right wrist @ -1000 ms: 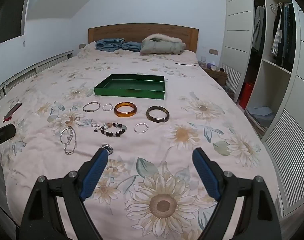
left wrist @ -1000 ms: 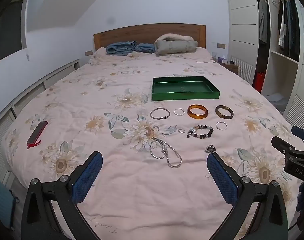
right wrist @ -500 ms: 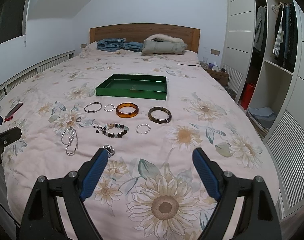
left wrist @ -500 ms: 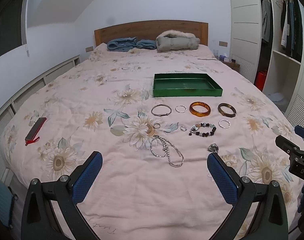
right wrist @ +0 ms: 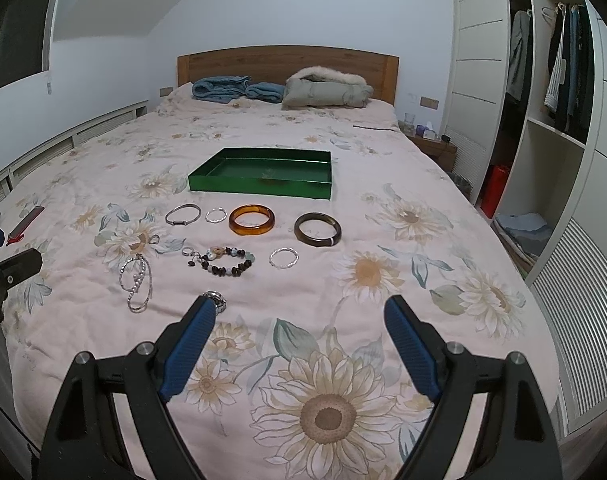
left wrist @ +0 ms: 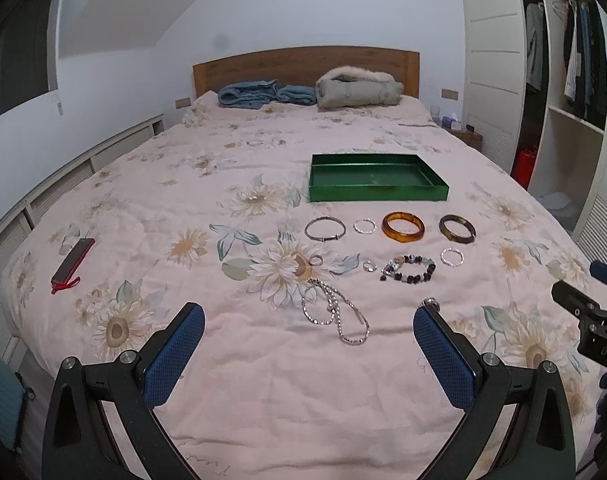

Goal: Organize jewelry
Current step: 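Move both grippers toward the jewelry laid out on the bed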

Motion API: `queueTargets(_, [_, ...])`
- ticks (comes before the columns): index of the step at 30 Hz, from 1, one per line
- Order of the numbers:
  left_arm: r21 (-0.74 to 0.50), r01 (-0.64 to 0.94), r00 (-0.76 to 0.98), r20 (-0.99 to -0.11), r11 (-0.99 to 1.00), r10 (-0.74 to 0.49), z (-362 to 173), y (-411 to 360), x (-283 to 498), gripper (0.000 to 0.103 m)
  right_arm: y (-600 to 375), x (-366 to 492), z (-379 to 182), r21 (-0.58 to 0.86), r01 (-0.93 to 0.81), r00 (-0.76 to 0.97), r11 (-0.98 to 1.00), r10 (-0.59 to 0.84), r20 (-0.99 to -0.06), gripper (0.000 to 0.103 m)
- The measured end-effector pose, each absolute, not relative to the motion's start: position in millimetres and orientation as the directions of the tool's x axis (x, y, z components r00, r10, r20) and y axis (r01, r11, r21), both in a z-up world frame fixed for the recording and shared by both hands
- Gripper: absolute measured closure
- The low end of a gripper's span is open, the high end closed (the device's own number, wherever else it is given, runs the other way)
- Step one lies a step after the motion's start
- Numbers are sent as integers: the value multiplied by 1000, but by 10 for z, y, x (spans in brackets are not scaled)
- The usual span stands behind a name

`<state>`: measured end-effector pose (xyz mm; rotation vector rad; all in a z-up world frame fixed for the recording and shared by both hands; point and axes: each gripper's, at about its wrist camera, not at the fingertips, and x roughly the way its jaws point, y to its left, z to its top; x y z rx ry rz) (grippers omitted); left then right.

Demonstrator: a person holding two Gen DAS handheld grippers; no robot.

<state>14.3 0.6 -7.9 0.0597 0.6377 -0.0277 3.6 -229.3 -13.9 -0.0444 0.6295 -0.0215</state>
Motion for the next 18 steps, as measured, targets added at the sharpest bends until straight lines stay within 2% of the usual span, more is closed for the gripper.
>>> queueTargets(7, [60, 34, 810, -586, 998, 8, -89, -5, 161, 0, -2292, 90, -193, -32, -12, 803, 999, -10, -596, 17])
queueTargets(18, [67, 50, 784, -621, 996, 3, -164, -34, 302, 0, -2318, 134, -177, -20, -21, 802, 1000, 5, -598, 17])
